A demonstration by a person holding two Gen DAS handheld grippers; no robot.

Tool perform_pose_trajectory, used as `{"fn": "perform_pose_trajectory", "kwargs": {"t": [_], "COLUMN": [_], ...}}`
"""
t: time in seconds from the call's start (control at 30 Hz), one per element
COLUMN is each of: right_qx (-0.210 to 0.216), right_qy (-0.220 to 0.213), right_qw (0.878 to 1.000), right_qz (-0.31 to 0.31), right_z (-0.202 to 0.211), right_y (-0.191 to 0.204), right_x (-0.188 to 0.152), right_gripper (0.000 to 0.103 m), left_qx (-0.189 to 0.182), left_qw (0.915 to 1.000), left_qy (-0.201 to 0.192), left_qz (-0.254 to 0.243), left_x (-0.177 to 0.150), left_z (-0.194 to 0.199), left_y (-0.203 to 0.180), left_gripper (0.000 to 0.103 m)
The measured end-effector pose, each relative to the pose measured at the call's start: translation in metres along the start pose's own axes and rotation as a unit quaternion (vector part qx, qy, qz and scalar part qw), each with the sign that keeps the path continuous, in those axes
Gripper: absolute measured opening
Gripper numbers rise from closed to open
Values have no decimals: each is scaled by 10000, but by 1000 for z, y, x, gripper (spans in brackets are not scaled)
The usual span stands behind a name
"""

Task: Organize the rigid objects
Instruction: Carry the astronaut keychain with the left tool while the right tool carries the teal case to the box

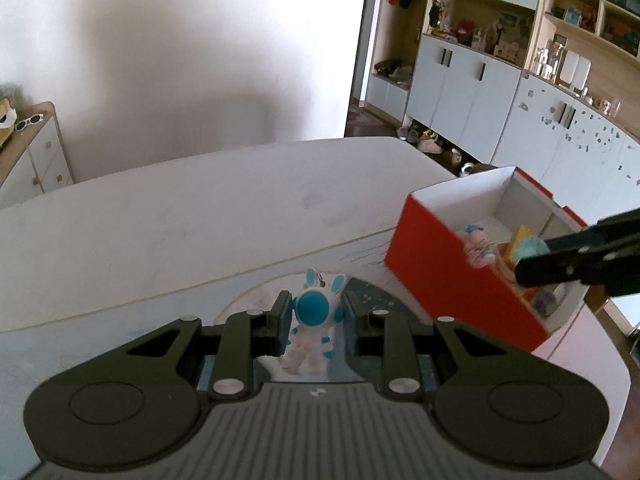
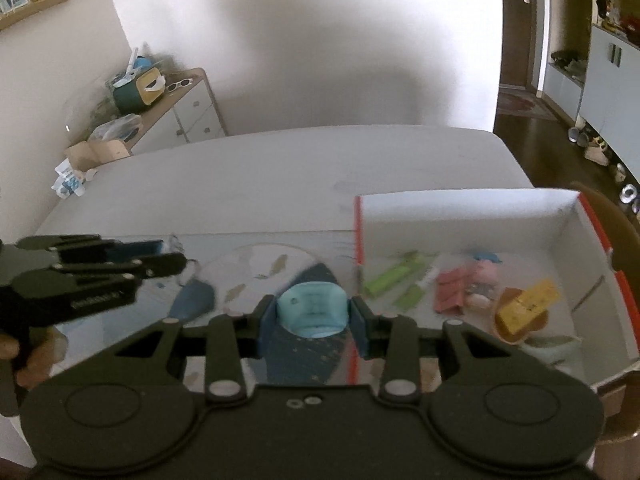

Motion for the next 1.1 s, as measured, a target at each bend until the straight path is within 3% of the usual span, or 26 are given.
{"fn": "perform_pose_trajectory", "kwargs": {"t": [0.4, 0.83, 1.1], "right_qx": [67, 174, 136], "right_qy": [31, 206, 489], "right_qw": [9999, 9995, 9984], "right_qz": [-84, -141, 236], "right_z": [18, 18, -1], "right_y": [-77, -156, -167], "right_x": [-6, -10, -19], "right_gripper": [38, 38, 38], "left_qx": [-75, -203, -198], "left_qw": [9999, 9990, 9964], "left_qy": [68, 97, 611], "left_qz": [-44, -384, -551], "left_x": [40, 79, 81], "left_z": [-6, -51, -98], "left_y": [-78, -174, -206], "left_gripper": [27, 27, 27]}}
Point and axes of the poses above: each gripper's, at about its wrist camera, not at the fingertips, and z roughly against the way its jaws point, y to its left, x to its top, the point moved 1 cm from there along -z, roughly the way its jaws point, and after that the axes turned 2 degrees about -z, right-handed, at the moved point
